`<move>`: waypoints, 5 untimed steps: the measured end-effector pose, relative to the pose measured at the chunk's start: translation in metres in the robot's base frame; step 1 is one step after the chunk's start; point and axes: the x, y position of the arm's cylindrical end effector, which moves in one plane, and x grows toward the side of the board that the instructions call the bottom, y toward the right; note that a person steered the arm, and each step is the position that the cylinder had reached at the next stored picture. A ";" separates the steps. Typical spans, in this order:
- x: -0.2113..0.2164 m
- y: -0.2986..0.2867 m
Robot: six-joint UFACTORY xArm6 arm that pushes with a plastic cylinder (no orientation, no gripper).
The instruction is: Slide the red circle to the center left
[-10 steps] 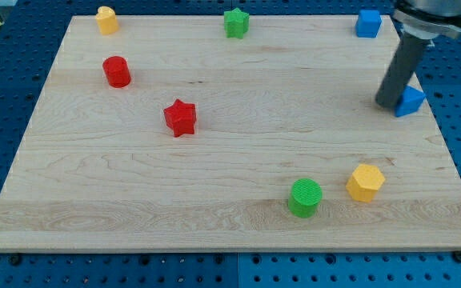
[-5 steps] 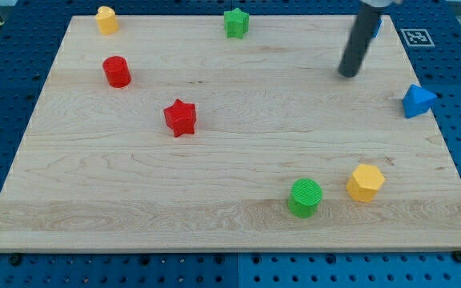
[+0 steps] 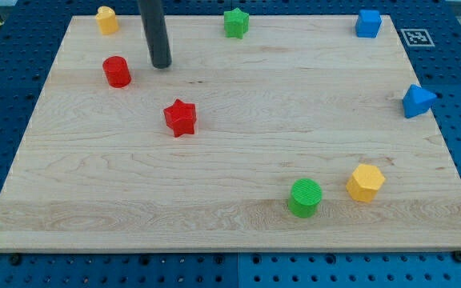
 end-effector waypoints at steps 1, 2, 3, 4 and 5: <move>0.000 -0.028; 0.000 -0.048; 0.006 -0.052; 0.020 -0.052; 0.020 -0.038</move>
